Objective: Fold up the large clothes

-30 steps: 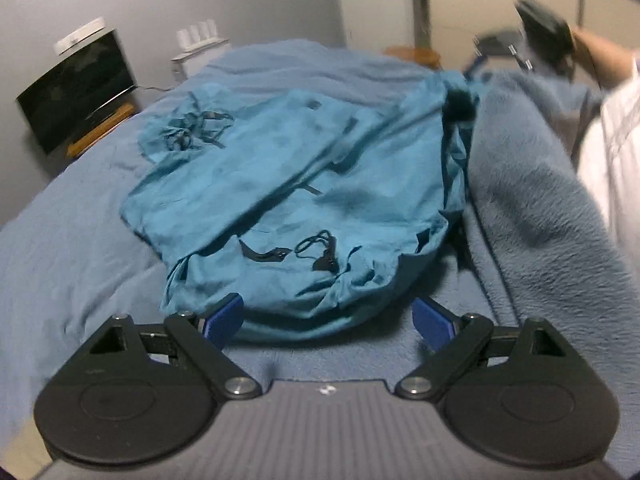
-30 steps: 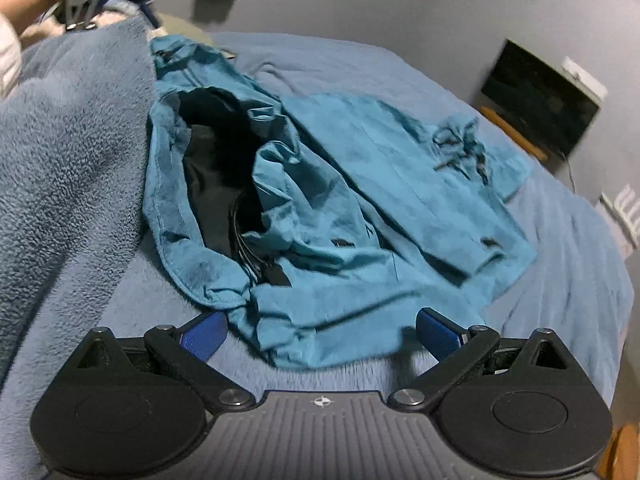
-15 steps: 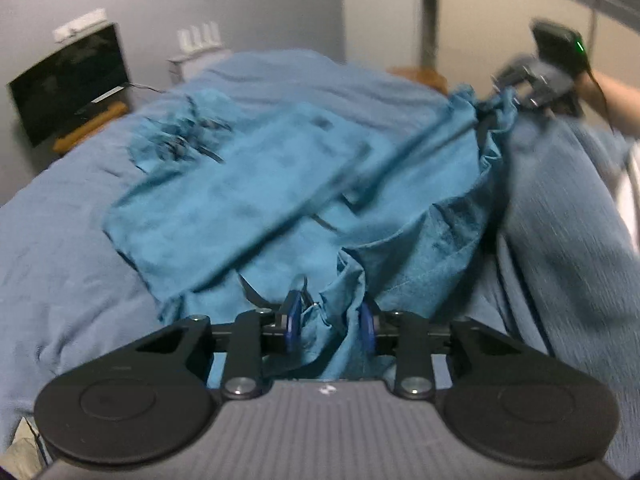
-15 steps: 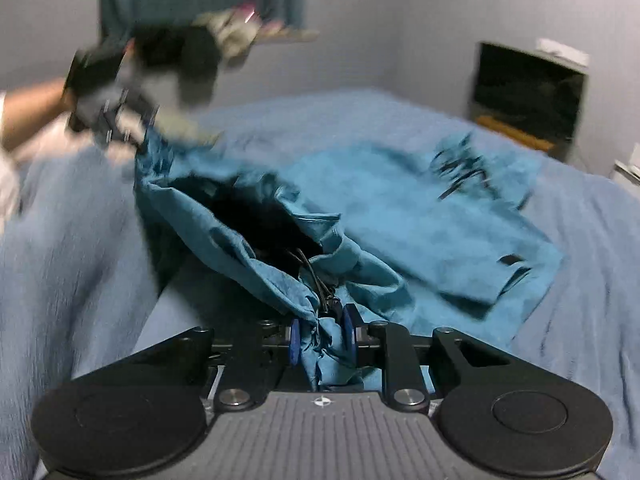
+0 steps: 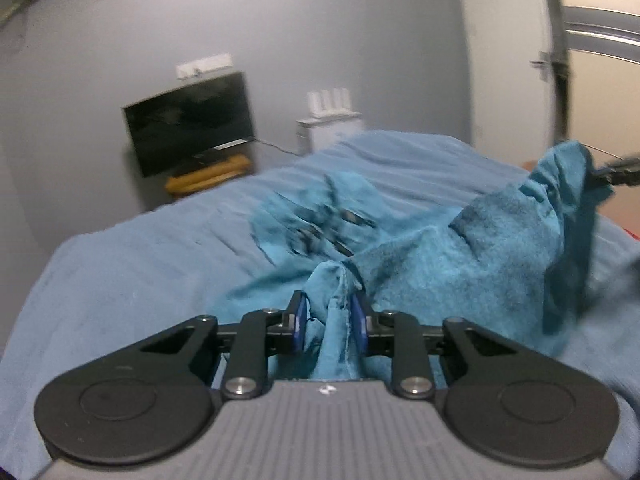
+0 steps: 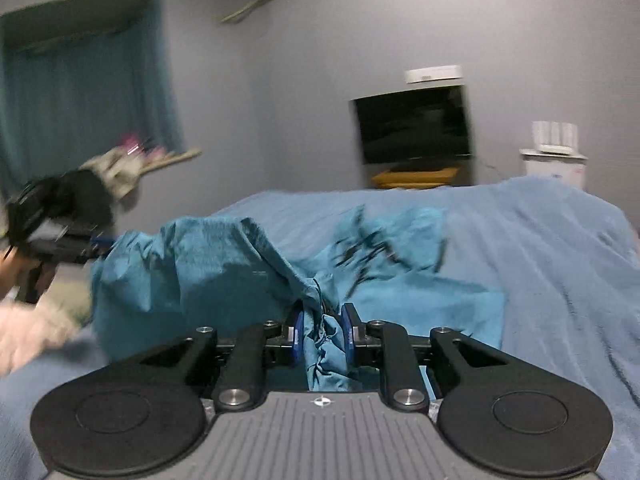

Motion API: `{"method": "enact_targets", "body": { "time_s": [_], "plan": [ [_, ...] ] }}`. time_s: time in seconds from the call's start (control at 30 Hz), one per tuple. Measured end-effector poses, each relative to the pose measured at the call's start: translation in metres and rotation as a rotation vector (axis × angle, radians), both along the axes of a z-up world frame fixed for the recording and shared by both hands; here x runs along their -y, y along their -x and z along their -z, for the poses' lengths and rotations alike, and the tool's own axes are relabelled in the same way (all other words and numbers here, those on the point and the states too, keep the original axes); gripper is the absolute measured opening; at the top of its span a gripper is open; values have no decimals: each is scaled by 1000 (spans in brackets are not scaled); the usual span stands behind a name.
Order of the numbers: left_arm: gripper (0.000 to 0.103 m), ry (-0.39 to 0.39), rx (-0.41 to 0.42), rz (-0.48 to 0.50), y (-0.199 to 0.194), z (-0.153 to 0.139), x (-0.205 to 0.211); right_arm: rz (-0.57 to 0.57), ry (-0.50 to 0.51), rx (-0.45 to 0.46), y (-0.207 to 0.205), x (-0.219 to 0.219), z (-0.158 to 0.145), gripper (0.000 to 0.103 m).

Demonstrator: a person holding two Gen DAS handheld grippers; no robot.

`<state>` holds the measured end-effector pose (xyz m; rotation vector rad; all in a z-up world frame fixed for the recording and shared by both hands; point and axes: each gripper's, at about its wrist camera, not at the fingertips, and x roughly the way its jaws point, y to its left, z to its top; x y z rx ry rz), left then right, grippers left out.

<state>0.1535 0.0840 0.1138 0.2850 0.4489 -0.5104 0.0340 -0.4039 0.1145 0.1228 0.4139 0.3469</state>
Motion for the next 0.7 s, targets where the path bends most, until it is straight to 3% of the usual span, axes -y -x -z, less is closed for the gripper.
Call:
{"method": "enact_targets", "body": {
  "time_s": [0.13,0.2,0.3,0.33,0.4,0.5,0.6,0.7],
  "plan": [
    [24,34,-8,-132,-54,10,11,157,-110,-5,-53,10,20,21],
    [36,51,-17,-208,-76,19,14,228,-154,-21,-80,12,36,32],
    [78,56,8,-328,-92,32,12,363,-220,-39,-110,16,71,65],
    [92,60,18,-362,-93,37,8,405,-246,-53,-117,21,84,69],
    [92,63,10,-379,-93,49,-3,447,-281,-97,-130,30,110,71],
    [92,64,-84,-384,-100,71,-22,481,-290,-190,-143,46,140,71],
    [92,76,-160,-425,-109,92,-43,485,-285,-209,-158,54,154,71],
    [92,178,-273,-436,-119,108,-66,438,-296,-201,-185,55,165,71]
  ]
}}
